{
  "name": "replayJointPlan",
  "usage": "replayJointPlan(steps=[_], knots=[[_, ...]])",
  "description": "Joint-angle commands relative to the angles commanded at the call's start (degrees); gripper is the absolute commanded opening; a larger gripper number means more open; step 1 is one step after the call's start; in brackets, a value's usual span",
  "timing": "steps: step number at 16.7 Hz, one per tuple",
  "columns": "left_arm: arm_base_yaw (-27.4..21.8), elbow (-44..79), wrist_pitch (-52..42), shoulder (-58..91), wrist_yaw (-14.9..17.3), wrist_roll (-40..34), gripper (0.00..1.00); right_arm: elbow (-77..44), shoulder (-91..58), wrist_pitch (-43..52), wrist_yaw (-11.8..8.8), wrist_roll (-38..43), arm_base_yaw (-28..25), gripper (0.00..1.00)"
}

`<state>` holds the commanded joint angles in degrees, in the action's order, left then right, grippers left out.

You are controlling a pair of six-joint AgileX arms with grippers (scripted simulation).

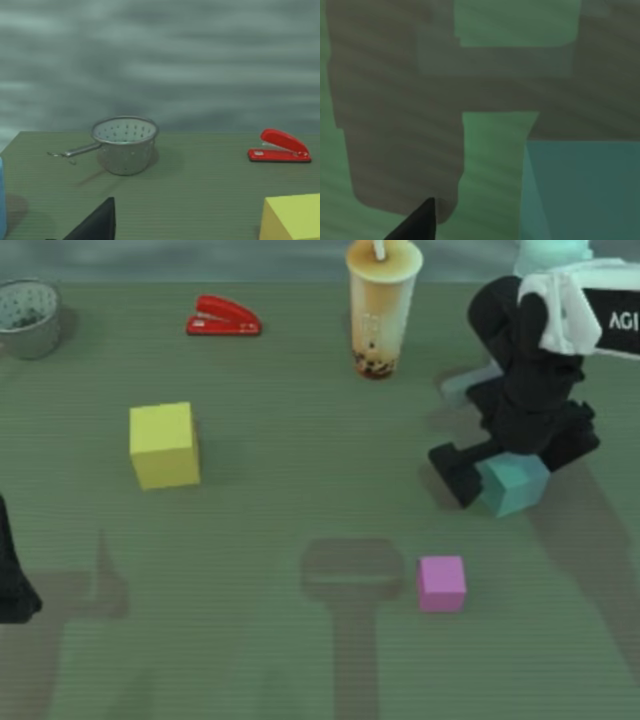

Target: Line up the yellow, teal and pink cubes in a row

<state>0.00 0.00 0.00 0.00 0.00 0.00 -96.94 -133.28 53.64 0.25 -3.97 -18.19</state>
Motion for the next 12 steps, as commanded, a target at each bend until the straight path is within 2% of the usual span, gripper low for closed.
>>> replayJointPlan(steps=[4, 12], knots=[[0.0, 0.0, 0.0, 0.0, 0.0, 0.0, 1.0, 0.05, -0.03, -0.06, 0.0, 0.0, 0.0, 1.0], [0.0, 0.0, 0.0, 0.0, 0.0, 0.0, 1.0, 0.05, -0.03, -0.06, 0.0, 0.0, 0.0, 0.4]])
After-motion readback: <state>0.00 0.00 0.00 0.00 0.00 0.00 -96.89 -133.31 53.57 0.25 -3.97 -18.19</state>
